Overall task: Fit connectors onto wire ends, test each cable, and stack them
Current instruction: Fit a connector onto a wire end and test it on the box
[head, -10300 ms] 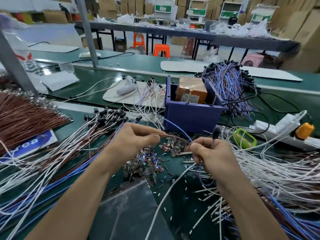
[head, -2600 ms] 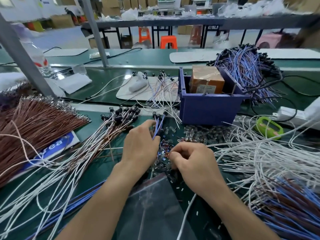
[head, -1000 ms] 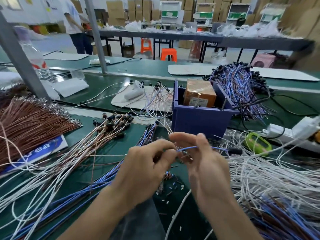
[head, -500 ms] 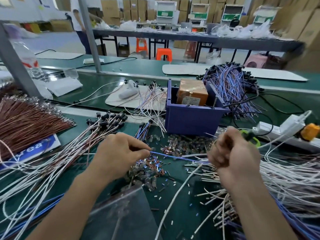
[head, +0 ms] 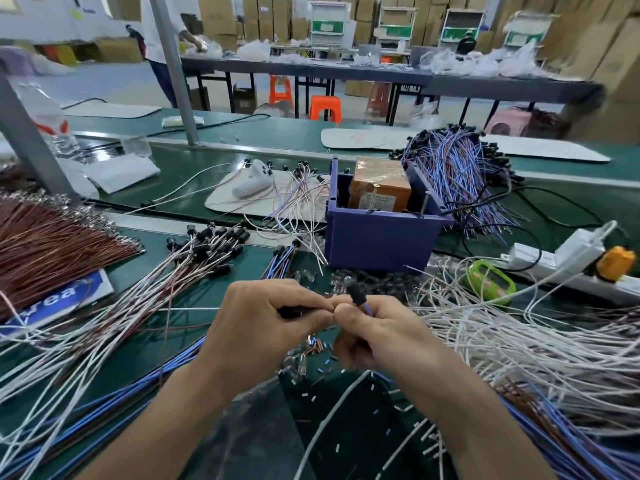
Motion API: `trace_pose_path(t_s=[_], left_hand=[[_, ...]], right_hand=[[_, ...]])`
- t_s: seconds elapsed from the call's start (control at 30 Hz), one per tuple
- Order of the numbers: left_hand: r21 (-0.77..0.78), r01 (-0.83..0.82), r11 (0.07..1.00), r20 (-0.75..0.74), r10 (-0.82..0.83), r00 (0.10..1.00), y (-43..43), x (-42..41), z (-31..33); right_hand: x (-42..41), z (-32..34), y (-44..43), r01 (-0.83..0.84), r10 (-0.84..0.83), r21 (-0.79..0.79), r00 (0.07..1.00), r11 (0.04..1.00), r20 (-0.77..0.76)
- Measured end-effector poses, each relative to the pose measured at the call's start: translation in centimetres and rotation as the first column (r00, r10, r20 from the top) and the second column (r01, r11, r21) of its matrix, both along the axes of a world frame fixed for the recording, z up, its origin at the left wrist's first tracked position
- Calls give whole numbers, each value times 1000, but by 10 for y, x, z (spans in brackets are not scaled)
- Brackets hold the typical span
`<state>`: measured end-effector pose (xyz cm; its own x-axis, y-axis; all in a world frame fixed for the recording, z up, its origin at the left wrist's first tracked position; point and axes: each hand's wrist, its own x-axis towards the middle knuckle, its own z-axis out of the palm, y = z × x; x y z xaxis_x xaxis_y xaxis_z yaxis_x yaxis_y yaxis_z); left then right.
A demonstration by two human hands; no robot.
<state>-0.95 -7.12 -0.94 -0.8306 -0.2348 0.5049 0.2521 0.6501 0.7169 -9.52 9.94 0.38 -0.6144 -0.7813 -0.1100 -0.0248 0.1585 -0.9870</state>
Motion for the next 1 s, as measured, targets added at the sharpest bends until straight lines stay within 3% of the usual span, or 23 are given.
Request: trace_pose_path(t_s=[0.2,0.47,0.63,0.8,1.0], left_hand=[[237,-128,963,46,121,992,-24,-3,3],[583,-165,796,147,96,985,-25,-7,8],[649,-172,741,171,79,982,-22,-12,5],[767,-168,619,154,75,985,-21,-14,3],[797,-180,577,145,106,984,-8,-20,-4]], right_hand=[[-15,-4,8,214,-213,-1,975,977,65],[-18,4,17,221,-205,-48,953,974,224],[-19,8,20,186,-138,-118,932,975,334],[-19,6,17,159,-93,-141,918,977,386],[-22,2,17,186,-112,-151,909,971,400]])
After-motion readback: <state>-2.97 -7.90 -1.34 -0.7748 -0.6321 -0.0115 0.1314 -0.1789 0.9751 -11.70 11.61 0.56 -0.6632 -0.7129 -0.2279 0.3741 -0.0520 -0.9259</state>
